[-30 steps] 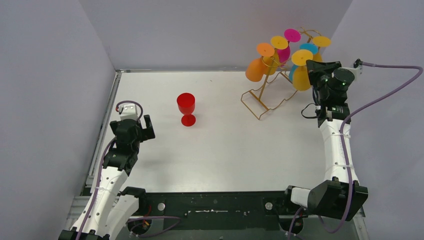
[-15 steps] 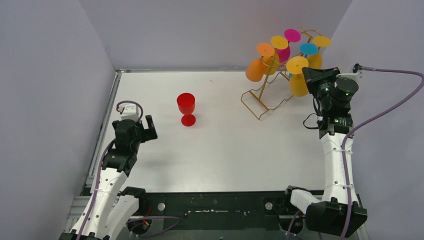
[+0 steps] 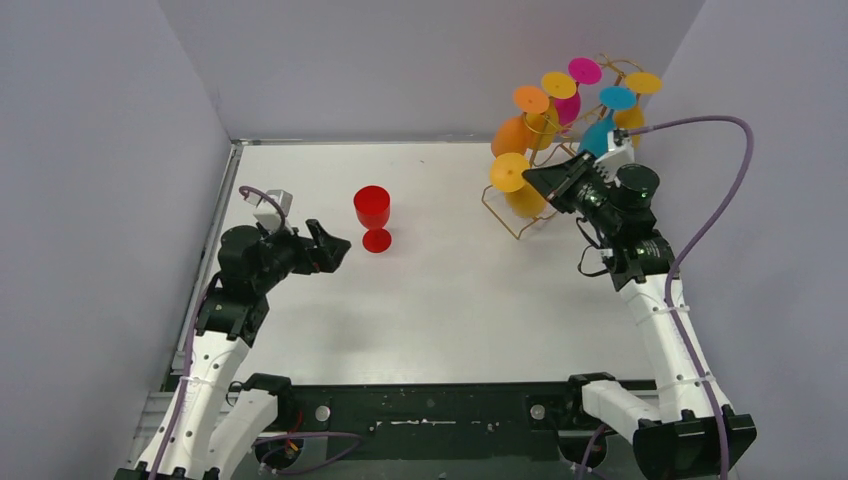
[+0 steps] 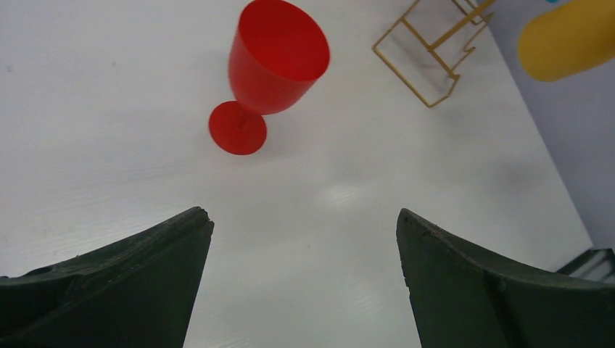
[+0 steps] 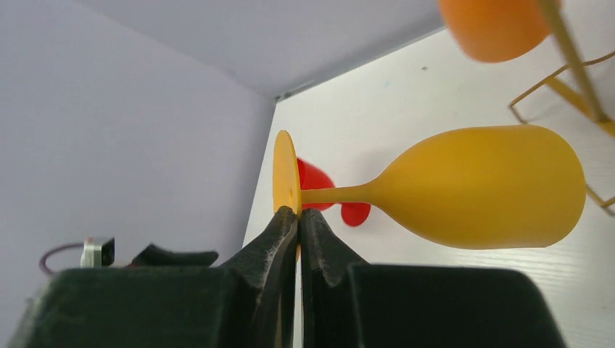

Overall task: Take the wine glass off the wine glass rack
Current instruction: Place the wine glass at the center of the board.

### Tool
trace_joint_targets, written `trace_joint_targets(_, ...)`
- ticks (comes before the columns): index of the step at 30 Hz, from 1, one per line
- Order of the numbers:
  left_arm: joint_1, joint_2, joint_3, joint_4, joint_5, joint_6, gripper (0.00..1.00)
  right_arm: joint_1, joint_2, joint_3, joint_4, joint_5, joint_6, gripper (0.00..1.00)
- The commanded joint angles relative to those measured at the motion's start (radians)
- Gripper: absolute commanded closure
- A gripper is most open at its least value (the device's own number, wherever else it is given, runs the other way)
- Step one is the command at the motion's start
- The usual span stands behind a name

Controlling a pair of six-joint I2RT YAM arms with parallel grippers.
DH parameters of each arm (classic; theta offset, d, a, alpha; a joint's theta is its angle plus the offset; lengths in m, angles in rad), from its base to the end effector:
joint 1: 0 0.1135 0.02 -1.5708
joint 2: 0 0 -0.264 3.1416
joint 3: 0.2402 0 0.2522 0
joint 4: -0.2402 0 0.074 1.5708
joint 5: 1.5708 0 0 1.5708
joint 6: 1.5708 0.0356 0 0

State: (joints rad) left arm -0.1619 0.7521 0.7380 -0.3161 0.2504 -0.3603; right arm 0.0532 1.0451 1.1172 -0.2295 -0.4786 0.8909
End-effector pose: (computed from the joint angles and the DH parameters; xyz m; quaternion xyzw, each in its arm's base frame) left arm 0.1719 -0.0370 0.3152 -0.0077 0.8106 -0.2470 0.5310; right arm 0.2306 0.0287 0.4028 0.1599 0.7376 0.4474 0.4799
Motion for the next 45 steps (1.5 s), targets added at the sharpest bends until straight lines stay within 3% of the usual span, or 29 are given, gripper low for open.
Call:
trace_joint_targets(1,0.001,0.023,0.019,0.178,0.299,-0.125,0.04,0.124,0.020,0.011,0.043,-0.041,-0.096,1.00)
trace_joint_targets(12,-0.009,0.067,-0.040,0.464,0.558,-0.318,0.09,0.373,0.126,0.031,0.098,-0.031,-0.146,1.00)
trace_joint_targets(15,-0.023,0.080,-0.053,0.537,0.613,-0.358,0.16,0.425,0.167,0.059,0.099,-0.043,-0.170,1.00)
trace_joint_targets(19,-0.049,0.102,-0.075,0.639,0.647,-0.429,0.24,0.481,0.210,0.071,0.124,-0.078,-0.183,1.00)
trace_joint_targets(24,-0.095,0.135,-0.129,0.806,0.674,-0.522,0.26,0.501,0.243,0.046,0.200,-0.154,-0.168,1.00)
trace_joint_targets(33,-0.165,0.168,-0.162,0.883,0.590,-0.563,0.36,0.524,0.281,0.047,0.267,-0.238,-0.171,1.00)
trace_joint_targets(45,-0.169,0.214,-0.247,1.136,0.516,-0.729,0.60,0.545,0.293,0.047,0.274,-0.289,-0.189,1.00)
